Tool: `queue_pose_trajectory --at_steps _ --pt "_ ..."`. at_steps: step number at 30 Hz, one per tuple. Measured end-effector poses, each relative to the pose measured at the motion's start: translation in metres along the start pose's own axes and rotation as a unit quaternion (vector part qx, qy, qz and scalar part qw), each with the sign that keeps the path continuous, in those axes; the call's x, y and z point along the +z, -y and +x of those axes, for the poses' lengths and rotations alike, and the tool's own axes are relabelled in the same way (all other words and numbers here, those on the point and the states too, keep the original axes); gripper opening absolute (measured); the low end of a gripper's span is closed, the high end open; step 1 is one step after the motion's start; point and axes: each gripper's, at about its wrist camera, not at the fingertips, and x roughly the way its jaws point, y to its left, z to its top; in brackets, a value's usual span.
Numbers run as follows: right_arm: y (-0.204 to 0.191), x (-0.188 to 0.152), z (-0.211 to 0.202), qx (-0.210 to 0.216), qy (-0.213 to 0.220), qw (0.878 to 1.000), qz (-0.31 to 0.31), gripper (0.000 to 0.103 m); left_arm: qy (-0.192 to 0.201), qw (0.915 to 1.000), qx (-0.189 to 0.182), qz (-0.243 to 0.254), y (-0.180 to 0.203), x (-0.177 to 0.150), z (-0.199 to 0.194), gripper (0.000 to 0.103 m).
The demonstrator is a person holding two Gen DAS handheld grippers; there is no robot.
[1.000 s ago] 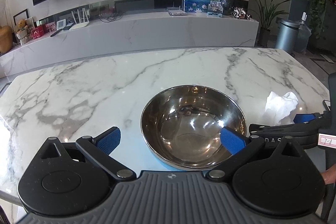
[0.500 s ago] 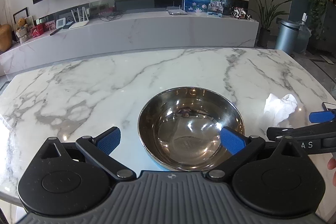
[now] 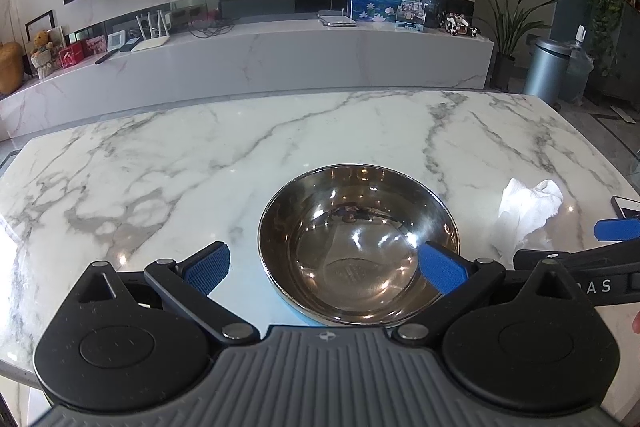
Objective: Clean bowl
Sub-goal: 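Move the right tool toward the crumpled white paper towel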
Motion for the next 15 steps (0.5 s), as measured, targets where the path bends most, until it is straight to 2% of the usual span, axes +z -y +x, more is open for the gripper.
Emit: queue_pose_trajectory --at_steps 15 --pt "0.002 0.0004 -0.0017 -0.004 -0.002 1.0 0.0 0.103 -0.001 1.0 -0.004 0.001 0.0005 -0.0018 0.0001 0.103"
